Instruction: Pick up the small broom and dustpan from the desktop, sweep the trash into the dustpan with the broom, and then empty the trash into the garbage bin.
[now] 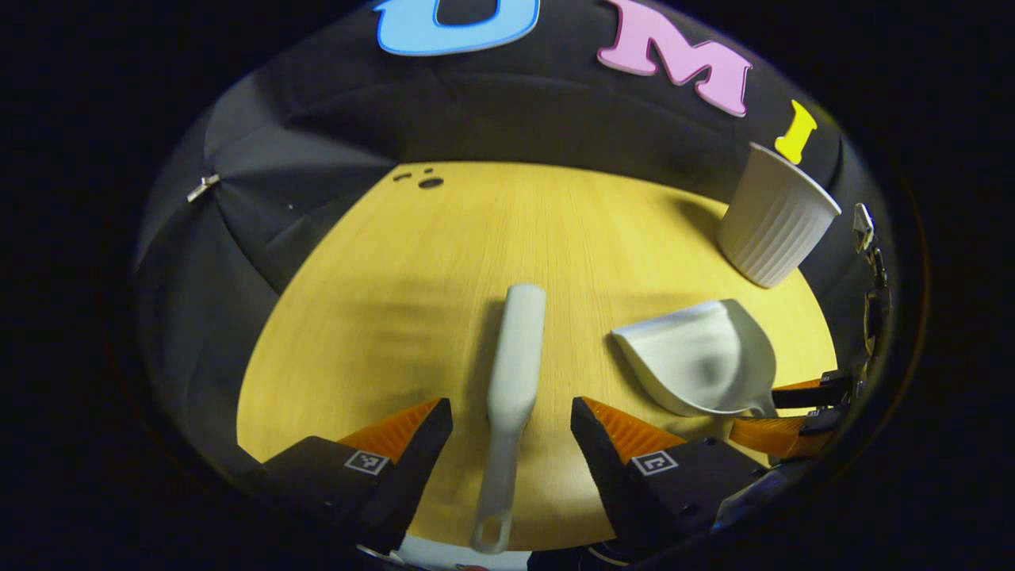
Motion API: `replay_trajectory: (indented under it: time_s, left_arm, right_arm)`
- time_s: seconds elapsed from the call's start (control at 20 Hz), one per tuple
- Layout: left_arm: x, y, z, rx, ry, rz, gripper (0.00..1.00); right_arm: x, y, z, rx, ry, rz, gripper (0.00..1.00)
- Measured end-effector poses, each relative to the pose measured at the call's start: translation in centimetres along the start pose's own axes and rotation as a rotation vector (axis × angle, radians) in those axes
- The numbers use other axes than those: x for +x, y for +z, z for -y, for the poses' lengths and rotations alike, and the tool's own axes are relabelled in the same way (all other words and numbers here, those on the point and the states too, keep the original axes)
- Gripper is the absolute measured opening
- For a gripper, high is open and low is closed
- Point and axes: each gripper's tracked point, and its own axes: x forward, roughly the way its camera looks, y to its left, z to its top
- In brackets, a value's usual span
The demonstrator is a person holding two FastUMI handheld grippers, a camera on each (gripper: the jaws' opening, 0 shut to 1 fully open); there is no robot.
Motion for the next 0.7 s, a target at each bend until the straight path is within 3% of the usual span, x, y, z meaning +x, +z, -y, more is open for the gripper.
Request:
replay_trajectory:
  time_s: [0.3, 0.5, 0.7]
  left_arm:
    - [-10.9, 4.3, -0.5, -0.048, 0.042, 0.318, 0.96]
    - [-18.5, 5.1, 0.2, -0.036, 0.064, 0.519, 0.96]
    - [-23.7, 3.1, 1.0, -0.029, 0.063, 0.588, 0.96]
  right_arm:
    - [-9.0, 5.7, -1.1, -0.060, -0.073, 0.375, 0.99]
    - [-15.4, 7.1, -4.3, -0.067, -0.019, 0.536, 0.99]
    - [-19.7, 5.7, -7.0, -0.114, 0.004, 0.638, 0.99]
